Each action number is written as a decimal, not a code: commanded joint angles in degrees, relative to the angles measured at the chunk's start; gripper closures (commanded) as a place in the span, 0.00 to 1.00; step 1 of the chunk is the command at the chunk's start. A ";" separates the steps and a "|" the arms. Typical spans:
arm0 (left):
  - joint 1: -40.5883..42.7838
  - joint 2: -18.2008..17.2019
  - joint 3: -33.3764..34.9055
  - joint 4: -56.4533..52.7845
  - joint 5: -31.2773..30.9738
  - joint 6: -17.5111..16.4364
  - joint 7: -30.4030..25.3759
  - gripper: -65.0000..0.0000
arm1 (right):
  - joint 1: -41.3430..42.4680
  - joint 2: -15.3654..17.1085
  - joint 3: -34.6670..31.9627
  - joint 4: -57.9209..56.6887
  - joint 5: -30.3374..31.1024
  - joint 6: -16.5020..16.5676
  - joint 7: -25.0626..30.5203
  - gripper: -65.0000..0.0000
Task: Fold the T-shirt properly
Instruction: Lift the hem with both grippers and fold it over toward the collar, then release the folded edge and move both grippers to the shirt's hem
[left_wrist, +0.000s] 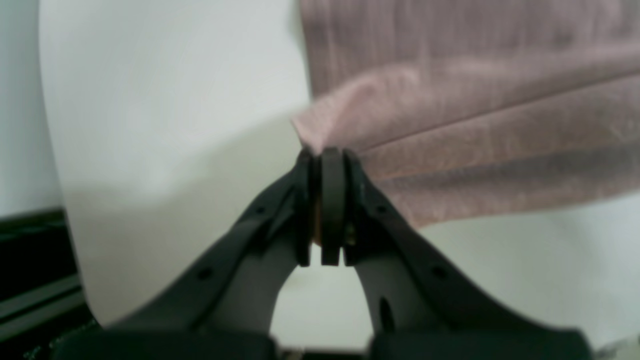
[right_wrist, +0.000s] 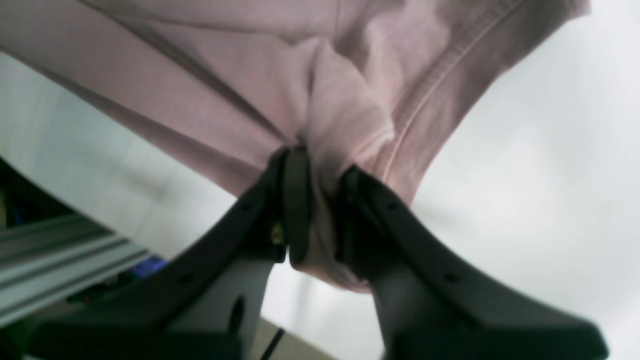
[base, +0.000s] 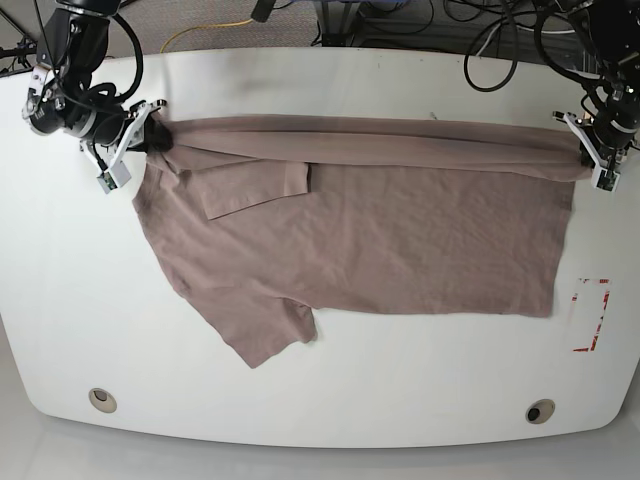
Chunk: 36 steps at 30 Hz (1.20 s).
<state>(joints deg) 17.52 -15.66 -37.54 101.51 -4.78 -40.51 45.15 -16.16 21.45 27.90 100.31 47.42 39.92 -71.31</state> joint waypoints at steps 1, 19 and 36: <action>1.08 -1.35 -0.04 0.95 -0.10 0.51 -0.79 1.00 | -1.99 0.39 0.63 3.29 0.54 0.08 0.50 0.79; 6.61 -4.16 -1.98 3.32 -2.92 0.51 -0.62 0.45 | -13.68 -0.93 3.79 14.81 0.80 0.08 0.67 0.29; -3.76 1.46 2.51 5.61 -1.51 0.51 3.43 0.56 | -5.24 -4.88 8.71 15.16 3.97 0.08 -0.38 0.40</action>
<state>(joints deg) 14.50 -13.76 -36.34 107.74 -8.43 -40.03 49.89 -23.51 17.80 37.36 114.61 49.80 39.94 -72.58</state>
